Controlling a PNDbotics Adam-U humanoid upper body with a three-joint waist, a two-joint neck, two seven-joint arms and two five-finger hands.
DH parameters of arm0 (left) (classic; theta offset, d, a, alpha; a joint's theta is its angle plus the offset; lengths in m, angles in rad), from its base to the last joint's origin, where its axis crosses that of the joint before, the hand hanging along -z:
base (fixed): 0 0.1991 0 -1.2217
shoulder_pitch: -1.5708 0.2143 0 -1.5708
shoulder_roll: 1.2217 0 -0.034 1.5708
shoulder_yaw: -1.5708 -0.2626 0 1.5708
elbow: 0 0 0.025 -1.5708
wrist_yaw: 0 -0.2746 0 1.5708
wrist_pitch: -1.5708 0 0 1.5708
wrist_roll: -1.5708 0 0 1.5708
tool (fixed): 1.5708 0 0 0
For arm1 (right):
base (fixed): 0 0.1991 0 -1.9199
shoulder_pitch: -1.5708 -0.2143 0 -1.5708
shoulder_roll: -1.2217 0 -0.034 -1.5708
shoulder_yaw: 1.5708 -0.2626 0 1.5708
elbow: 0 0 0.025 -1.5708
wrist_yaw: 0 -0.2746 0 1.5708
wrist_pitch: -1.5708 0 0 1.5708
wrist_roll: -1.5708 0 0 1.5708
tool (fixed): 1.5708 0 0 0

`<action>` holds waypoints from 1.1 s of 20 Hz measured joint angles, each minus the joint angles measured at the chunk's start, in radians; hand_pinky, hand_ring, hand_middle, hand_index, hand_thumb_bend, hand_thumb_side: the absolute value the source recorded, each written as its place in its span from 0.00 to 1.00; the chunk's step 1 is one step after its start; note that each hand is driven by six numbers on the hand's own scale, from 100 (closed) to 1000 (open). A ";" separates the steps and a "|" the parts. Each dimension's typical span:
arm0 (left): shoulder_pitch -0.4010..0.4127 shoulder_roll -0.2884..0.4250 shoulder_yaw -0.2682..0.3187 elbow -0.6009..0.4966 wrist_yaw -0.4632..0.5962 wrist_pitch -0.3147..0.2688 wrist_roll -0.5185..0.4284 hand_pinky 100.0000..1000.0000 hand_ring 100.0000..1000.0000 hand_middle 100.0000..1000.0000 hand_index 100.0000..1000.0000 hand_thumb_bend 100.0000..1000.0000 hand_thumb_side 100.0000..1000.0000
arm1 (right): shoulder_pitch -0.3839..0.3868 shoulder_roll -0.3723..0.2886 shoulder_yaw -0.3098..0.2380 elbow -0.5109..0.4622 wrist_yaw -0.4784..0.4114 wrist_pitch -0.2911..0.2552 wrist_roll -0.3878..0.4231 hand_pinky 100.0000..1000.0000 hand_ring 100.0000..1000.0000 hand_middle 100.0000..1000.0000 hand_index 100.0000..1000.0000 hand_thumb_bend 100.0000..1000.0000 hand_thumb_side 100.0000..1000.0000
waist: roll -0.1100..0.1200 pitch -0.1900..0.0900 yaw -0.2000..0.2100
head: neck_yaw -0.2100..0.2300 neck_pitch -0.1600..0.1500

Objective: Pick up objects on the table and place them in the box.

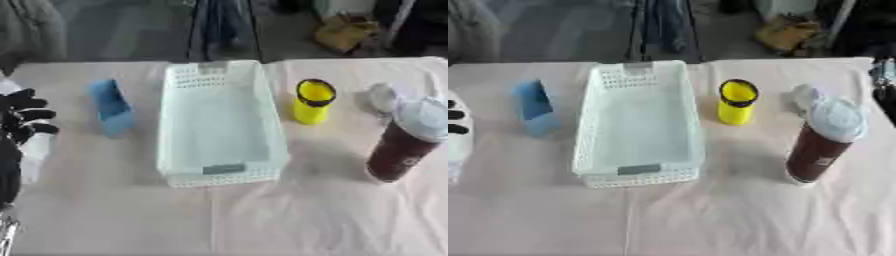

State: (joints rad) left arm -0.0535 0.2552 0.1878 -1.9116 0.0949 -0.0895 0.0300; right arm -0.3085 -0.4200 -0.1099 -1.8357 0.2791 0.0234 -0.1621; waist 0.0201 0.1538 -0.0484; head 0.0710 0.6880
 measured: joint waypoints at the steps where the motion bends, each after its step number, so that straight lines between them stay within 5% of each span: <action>1: 0.000 0.000 0.000 0.000 0.000 0.000 0.000 0.52 0.61 0.60 0.77 0.15 0.96 | 0.000 0.000 0.000 0.000 0.000 0.000 0.000 0.37 0.53 0.59 0.80 0.00 0.60 | 0.000 0.000 0.000 | 0.000 0.003; 22: 0.000 0.000 0.000 0.000 -0.008 0.006 -0.007 0.52 0.61 0.60 0.77 0.15 0.96 | 0.000 0.000 0.000 0.000 0.000 0.001 0.001 0.37 0.53 0.59 0.80 0.00 0.60 | 0.000 -0.003 0.000 | -0.006 0.013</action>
State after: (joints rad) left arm -0.0535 0.2554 0.1874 -1.9116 0.0865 -0.0832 0.0234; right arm -0.3084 -0.4199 -0.1099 -1.8357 0.2791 0.0242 -0.1609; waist 0.0203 0.1511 -0.0488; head 0.0645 0.7013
